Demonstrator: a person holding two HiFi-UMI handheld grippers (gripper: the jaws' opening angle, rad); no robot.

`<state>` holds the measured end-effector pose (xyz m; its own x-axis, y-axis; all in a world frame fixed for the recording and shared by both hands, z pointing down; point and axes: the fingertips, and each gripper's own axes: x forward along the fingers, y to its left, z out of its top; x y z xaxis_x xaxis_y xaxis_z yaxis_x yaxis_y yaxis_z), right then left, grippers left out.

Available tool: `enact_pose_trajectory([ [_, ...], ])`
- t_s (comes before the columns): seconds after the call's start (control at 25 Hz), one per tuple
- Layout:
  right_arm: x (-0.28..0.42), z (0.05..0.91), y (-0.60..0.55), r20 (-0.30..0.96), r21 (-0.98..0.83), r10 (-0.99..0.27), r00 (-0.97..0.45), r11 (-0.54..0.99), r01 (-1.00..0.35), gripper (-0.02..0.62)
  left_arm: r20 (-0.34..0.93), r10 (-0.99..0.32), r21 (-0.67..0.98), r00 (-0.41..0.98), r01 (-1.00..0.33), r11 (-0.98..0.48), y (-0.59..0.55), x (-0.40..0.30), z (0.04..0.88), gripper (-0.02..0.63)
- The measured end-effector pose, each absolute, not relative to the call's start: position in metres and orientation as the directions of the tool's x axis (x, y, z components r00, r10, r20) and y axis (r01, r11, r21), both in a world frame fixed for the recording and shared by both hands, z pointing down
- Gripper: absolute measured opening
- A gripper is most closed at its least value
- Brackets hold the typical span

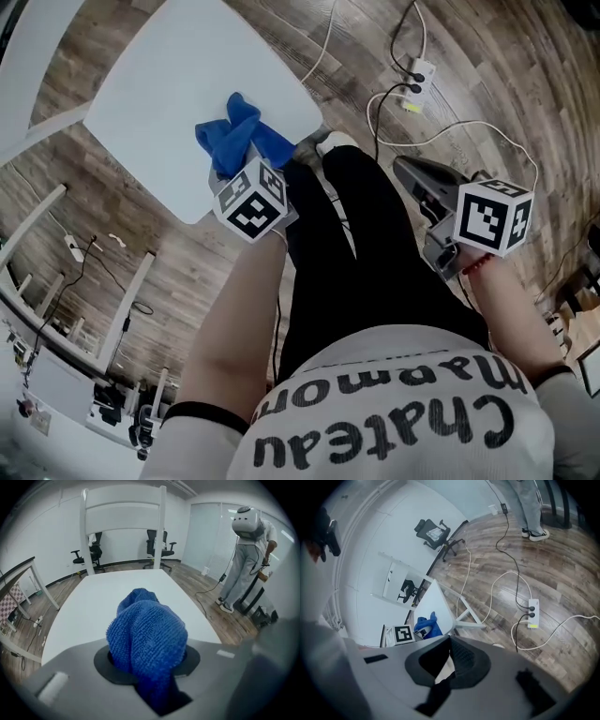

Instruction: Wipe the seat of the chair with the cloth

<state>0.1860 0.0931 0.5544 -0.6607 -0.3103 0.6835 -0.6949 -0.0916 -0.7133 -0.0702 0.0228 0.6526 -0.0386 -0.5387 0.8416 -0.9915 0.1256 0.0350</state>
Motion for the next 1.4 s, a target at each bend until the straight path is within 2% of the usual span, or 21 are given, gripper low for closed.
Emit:
enact_pose_trajectory([
  [0.48, 0.233, 0.557, 0.099, 0.688, -0.712, -0.362, -0.629, -0.168, -0.682, 0.012, 0.834, -0.526, 0.122, 0.168, -0.985, -0.122, -0.001, 0.038, 0.651, 0.126],
  [0.84, 0.239, 0.544, 0.09, 0.679, -0.714, -0.376, -0.63, -0.143, -0.685, 0.012, 0.757, -0.53, 0.324, 0.383, -0.924, -0.204, -0.011, 0.096, 0.627, 0.123],
  [1.12, 0.224, 0.496, 0.066, 0.655, -0.71, -0.417, -0.631, -0.053, -0.702, 0.012, 0.625, -0.635, 0.395, 0.455, -0.885, -0.245, -0.032, 0.095, 0.53, 0.123],
  [1.4, 0.179, 0.409, 0.008, 0.55, -0.716, -0.444, -0.707, 0.184, -0.673, 0.012, 0.405, -0.808, 0.386, 0.428, -0.881, -0.273, -0.063, 0.035, 0.383, 0.121],
])
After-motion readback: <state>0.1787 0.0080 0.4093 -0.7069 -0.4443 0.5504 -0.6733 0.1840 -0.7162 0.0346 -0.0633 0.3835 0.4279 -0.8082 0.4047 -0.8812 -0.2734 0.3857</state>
